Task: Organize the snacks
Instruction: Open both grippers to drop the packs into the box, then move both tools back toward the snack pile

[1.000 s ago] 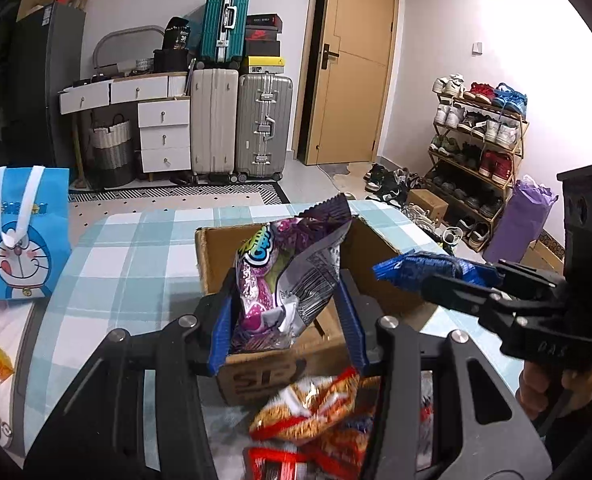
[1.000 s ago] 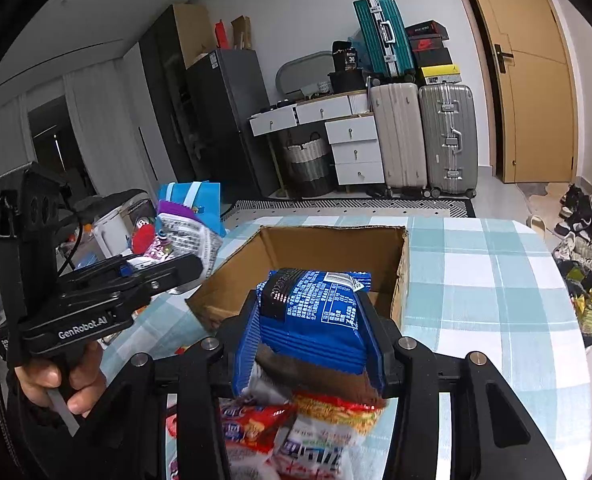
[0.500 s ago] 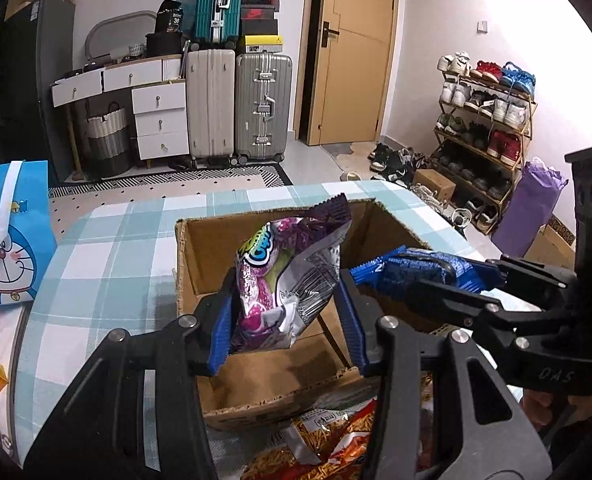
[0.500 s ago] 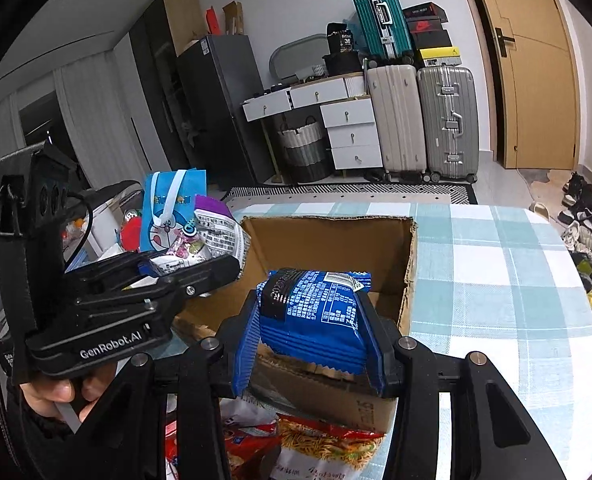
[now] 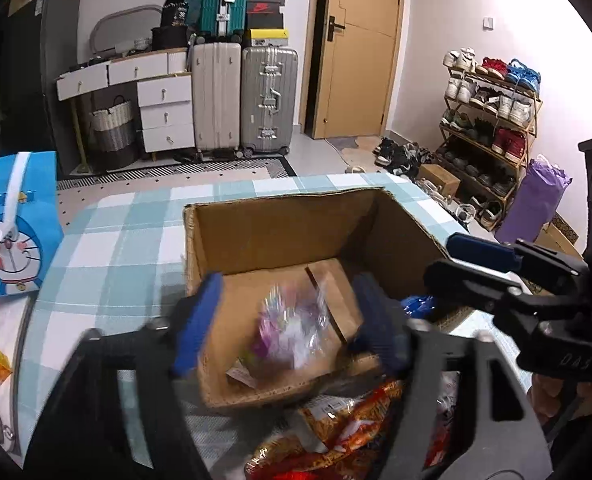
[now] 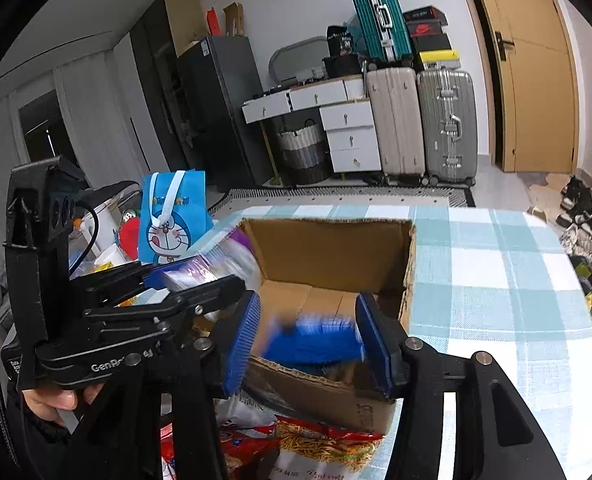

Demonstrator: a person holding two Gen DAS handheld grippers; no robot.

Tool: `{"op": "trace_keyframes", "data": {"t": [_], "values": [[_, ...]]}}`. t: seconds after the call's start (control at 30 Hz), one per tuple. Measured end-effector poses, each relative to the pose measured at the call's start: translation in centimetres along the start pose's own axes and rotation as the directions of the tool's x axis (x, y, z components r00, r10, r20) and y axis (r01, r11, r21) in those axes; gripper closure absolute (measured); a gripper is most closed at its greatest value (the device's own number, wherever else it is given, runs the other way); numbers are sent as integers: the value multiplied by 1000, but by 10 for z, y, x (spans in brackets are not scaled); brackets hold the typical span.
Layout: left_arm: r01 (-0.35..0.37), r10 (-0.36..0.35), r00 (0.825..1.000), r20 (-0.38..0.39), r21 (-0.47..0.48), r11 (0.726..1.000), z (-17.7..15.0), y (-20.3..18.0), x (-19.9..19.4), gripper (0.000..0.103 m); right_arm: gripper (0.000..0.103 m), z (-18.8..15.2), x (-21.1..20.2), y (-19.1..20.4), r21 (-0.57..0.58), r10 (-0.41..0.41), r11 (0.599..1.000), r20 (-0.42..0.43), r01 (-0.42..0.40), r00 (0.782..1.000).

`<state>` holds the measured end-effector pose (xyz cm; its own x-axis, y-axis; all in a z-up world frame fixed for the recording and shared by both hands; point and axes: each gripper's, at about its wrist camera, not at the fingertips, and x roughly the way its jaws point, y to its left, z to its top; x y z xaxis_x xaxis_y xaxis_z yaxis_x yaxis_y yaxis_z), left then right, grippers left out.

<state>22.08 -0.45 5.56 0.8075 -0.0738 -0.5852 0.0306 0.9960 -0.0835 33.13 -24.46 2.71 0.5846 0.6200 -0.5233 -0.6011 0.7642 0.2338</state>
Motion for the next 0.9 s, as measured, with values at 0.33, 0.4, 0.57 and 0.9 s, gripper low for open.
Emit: {"op": "trace_keyframes", "data": {"t": [0.33,0.4,0.57,0.9], "values": [[-9,10,999,38,-23,1000,-29,6,-64,1,1,-14,-58,0,-3,-66,998,51,66,997],[-17,18,999,31,-29,999,-41,11,-76,1,1,-21,-66,-2,6,-88,996,36,88,995],[-40,40,999,2,-39,998,-71,20,-96,1,1,-45,-79,-7,17,-125,992,-11,125,992],[-64,61,997,-56,-47,997,-120,26,-109,1,1,-83,-96,-10,4,-150,989,-47,151,987]]}}
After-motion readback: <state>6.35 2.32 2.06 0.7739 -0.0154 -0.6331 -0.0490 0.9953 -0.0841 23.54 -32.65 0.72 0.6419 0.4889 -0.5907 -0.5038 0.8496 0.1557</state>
